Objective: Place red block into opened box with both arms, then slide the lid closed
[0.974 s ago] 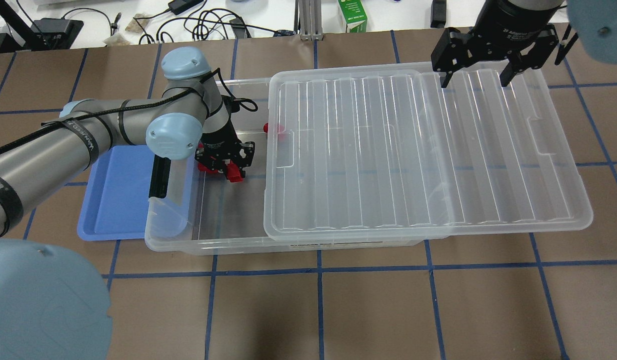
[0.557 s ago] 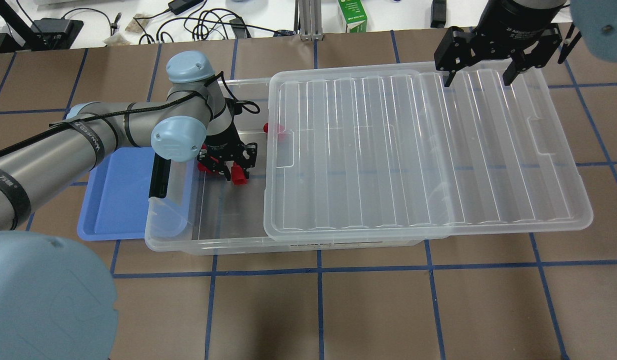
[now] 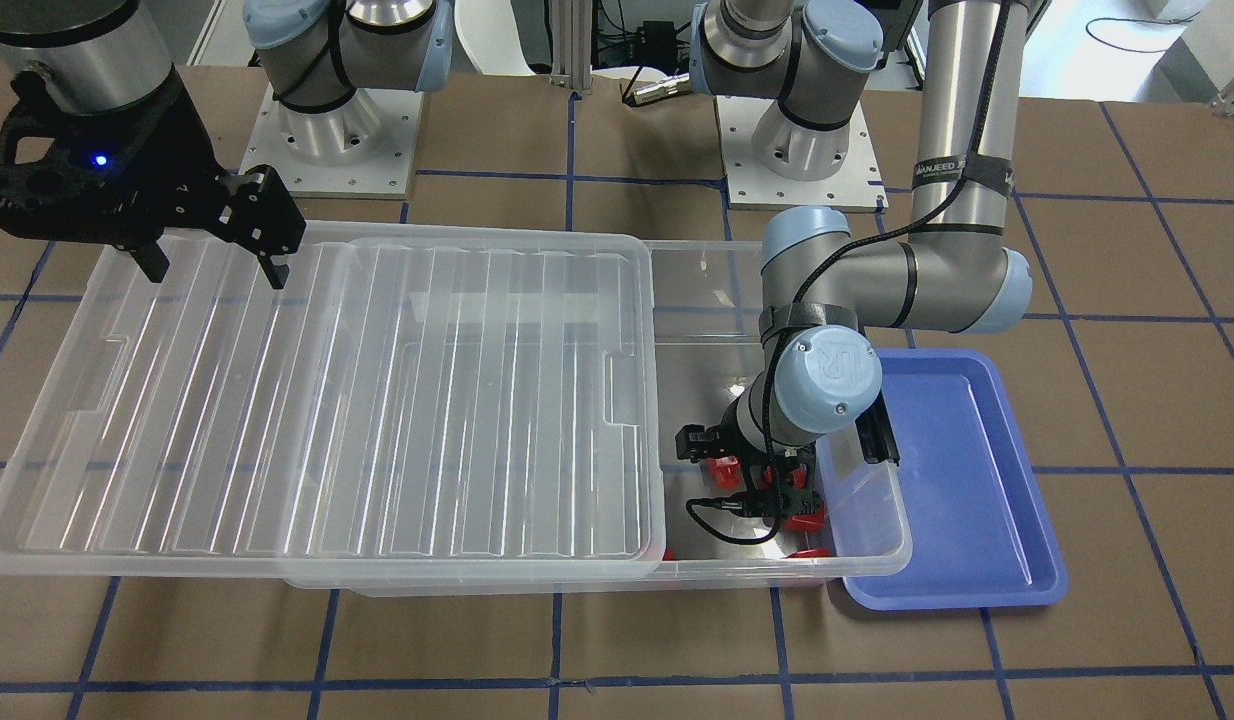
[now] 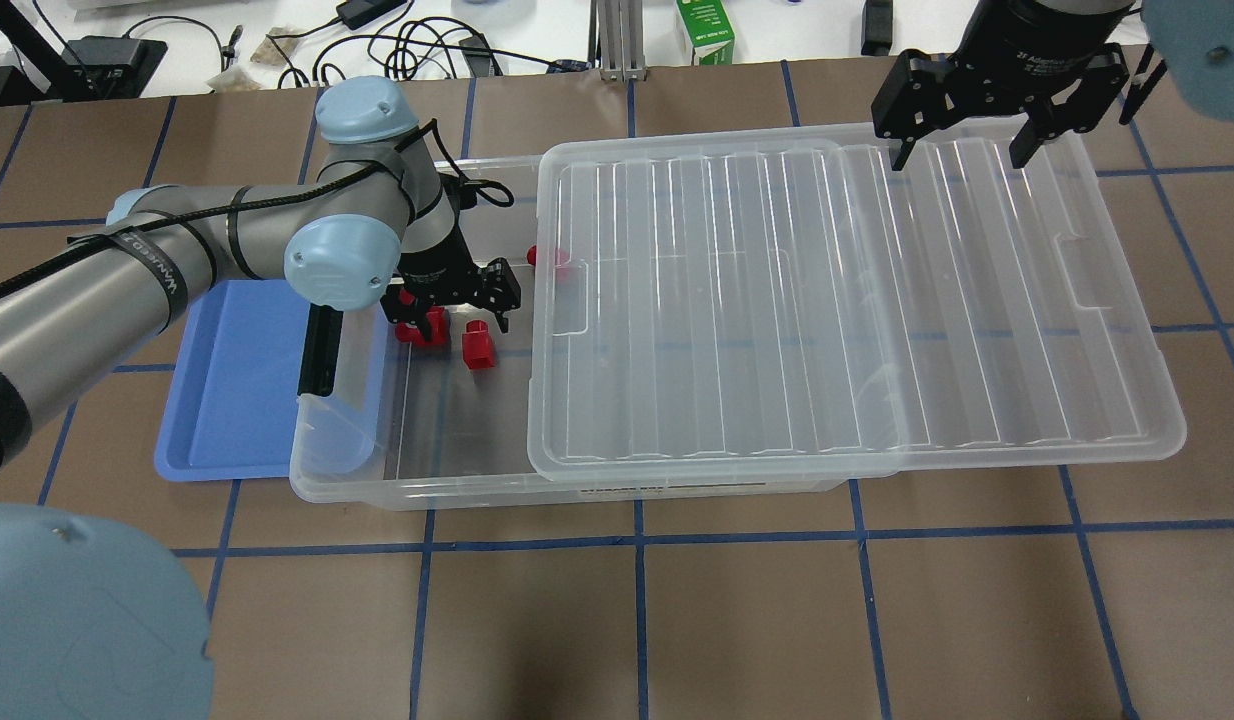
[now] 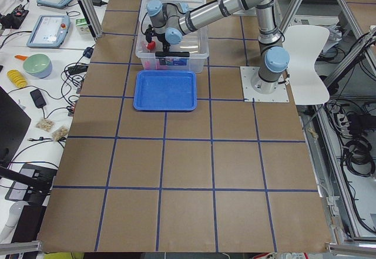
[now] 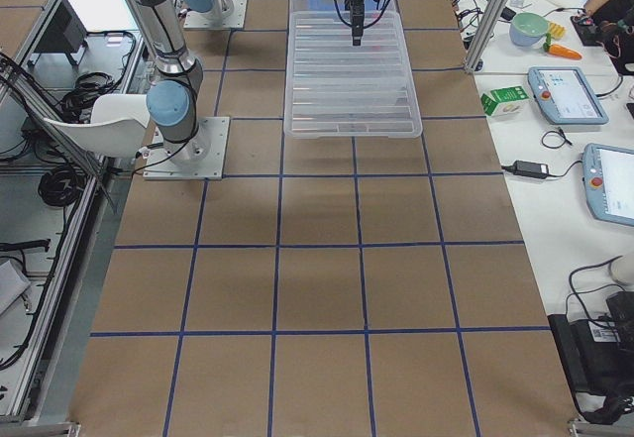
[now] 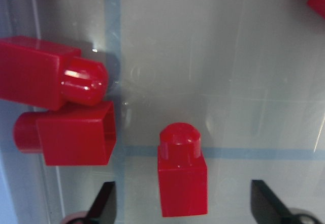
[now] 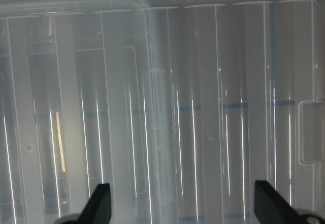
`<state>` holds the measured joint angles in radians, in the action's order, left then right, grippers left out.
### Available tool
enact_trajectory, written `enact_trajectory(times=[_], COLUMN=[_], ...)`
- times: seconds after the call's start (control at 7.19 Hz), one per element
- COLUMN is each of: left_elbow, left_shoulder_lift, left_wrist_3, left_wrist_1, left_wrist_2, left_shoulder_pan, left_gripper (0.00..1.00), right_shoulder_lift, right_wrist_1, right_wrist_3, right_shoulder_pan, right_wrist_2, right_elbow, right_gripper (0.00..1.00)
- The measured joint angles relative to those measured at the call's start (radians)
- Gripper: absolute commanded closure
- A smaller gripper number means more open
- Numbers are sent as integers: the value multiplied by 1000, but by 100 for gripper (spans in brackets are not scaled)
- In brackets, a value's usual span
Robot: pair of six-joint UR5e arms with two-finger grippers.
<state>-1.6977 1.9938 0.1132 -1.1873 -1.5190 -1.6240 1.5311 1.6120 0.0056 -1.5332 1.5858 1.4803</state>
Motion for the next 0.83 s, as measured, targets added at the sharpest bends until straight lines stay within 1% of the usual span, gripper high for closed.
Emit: enact_trajectory(times=[0.14, 0.28, 0.56, 0.7, 0.83], left_elbow=[36, 93, 233, 281, 305], left_shoulder_lift=[-26, -54, -115, -151, -198], left_wrist_3=[-1, -1, -6, -8, -8], left_wrist_1=[-71, -171, -357, -428, -479], left_wrist_2=[-3, -8, -38, -46, -47], left_shoulder_pan=[5, 9, 17, 18, 19], left_gripper=[0, 0, 0, 0, 0], right_shoulder_lift=[-3, -4, 2, 2, 3], right_wrist_1=[-6, -24, -53, -53, -50], right_wrist_3=[-28, -87, -312, -435, -537], right_shoulder_pan=[19, 74, 219, 290, 368], right_wrist_2=[2, -1, 1, 3, 0], right_elbow=[-12, -23, -31, -32, -32], right_gripper=[0, 0, 0, 0, 0])
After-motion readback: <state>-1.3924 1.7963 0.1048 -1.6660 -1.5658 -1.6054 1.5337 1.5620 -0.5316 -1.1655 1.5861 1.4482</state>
